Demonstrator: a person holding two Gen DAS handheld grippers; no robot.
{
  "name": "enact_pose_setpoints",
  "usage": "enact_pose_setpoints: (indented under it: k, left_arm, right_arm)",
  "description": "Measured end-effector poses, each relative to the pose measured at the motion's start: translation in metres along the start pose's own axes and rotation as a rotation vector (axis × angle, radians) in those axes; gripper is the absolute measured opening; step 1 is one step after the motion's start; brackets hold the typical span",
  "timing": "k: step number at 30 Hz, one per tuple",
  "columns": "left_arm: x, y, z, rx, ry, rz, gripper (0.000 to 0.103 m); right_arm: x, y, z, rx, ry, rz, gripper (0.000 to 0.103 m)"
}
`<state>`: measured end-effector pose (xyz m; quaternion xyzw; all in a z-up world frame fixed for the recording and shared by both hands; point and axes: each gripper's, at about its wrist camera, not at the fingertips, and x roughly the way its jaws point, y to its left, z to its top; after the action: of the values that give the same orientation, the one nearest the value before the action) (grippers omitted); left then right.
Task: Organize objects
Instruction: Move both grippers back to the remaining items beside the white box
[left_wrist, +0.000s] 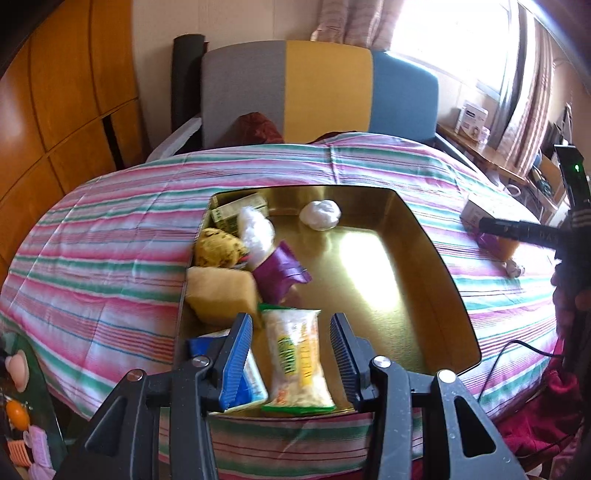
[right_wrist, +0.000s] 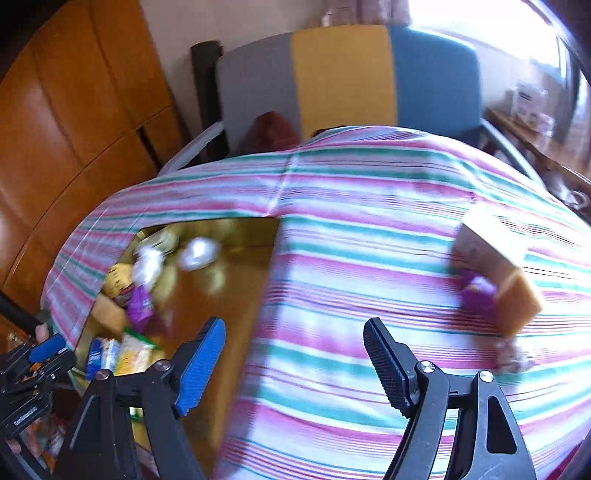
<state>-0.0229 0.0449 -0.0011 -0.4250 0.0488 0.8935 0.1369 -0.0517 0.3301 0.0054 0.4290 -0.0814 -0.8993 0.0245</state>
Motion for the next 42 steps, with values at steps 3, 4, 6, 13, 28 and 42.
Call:
enact_pose_setpoints:
  k: [3, 4, 6, 13, 28, 42]
  left_arm:
    - [0.003, -0.013, 0.005, 0.028, 0.001, -0.013, 0.044]
    - [0.004, -0.018, 0.007, 0.037, 0.002, -0.019, 0.044]
    - [0.006, -0.029, 0.012, 0.058, 0.0, -0.032, 0.044]
    - [0.015, -0.068, 0.03, 0.124, 0.003, -0.101, 0.047]
    - [0.052, -0.175, 0.069, 0.253, 0.074, -0.256, 0.047]
    - [0.109, -0.248, 0.099, 0.296, 0.155, -0.389, 0.046]
  right_arm:
    - [-0.008, -0.028, 0.005, 0.032, -0.013, -0.044, 0.078]
    - [-0.01, -0.037, 0.007, 0.043, -0.018, -0.061, 0.079]
    - [-0.015, -0.057, 0.01, 0.068, -0.028, -0.099, 0.079]
    - [-0.026, -0.141, 0.015, 0.193, -0.077, -0.254, 0.08]
    - [-0.036, -0.264, -0.025, 0.695, -0.113, -0.286, 0.075]
    - [-0.027, -0.255, -0.032, 0.686, -0.075, -0.236, 0.076]
